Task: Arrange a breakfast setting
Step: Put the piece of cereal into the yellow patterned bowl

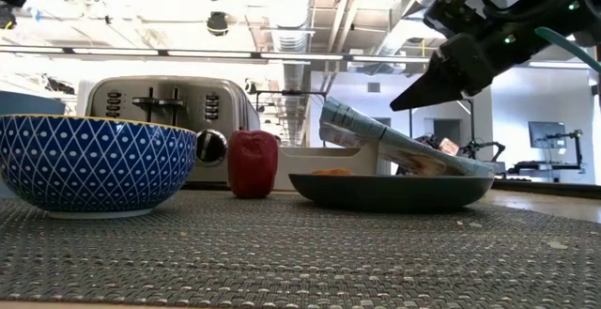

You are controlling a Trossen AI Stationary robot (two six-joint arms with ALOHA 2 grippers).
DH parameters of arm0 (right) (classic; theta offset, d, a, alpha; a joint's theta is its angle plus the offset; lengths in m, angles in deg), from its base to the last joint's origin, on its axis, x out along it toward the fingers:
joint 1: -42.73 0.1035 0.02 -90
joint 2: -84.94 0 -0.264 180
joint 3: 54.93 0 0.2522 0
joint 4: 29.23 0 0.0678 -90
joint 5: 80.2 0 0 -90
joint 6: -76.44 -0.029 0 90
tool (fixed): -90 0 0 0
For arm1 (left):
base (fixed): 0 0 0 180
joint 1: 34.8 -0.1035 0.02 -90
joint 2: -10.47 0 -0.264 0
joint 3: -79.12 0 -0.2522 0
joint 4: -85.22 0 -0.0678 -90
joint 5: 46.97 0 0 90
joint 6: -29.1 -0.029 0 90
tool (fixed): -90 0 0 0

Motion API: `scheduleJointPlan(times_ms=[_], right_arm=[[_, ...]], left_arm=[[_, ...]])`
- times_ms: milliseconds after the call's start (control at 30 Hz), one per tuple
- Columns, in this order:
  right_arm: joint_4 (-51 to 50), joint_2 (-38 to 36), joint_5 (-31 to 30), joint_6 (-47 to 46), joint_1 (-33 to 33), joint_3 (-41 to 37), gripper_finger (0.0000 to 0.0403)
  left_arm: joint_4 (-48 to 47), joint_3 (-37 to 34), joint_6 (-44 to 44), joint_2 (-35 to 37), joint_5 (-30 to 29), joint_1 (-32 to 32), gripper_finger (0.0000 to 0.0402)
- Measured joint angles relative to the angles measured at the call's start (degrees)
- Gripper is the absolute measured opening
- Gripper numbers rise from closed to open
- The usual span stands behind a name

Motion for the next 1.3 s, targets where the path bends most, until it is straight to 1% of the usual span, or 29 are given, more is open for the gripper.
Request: scheduleJointPlan(times_ms=[100, 167, 267, 467, 567, 700, 867, 1067, 1300], right_arm=[[0.05, 0.0, 0.01, 0.42, -0.58, 0.0, 0.0228], [0.13, 0.0, 0.02, 0.44, -0.57, 0.0, 0.0228], [0.22, 0.0, 0.02, 0.37, -0.52, 0.0, 0.0228], [0.22, 0.0, 0.02, 0.28, -0.52, 0.0, 0.0228], [0.22, 0.0, 0.0, 0.43, -0.52, 0.0, 0.0228], [0.22, 0.0, 0.0, 0.46, -0.52, 0.0, 0.0228], [0.2, 0.0, 0.0, 0.62, -0.52, 0.0, 0.0228], [0.2, 0.0, -0.02, 0.6, -0.52, 0.0, 0.0228], [0.2, 0.0, -0.05, 0.6, -0.52, 0.0, 0.0228]], left_arm=[[-0.03, -2.96, 5.62, 0.0, 2.17, 0.33, 0.0302], [1.18, -4.78, 7.14, 0.0, 2.91, 0.33, 0.03], [4.44, -7.5, 8.0, 0.0, 2.84, 0.1, 0.0287], [13.12, -12.65, 8.57, 0.0, 2.29, -0.68, 0.0243], [16.26, -14.78, 8.59, 0.0, 1.53, -0.79, 0.0228], [21.32, -17.99, 8.96, 0.0, 1.92, -0.79, 0.022], [27.17, -20.65, 7.87, 0.21, 0.96, -0.78, 0.0219], [27.0, -21.12, 7.66, 0.11, 2.04, -0.81, 0.0212], [26.94, -21.17, 4.5, 0.07, 2.82, -0.81, 0.0169]])
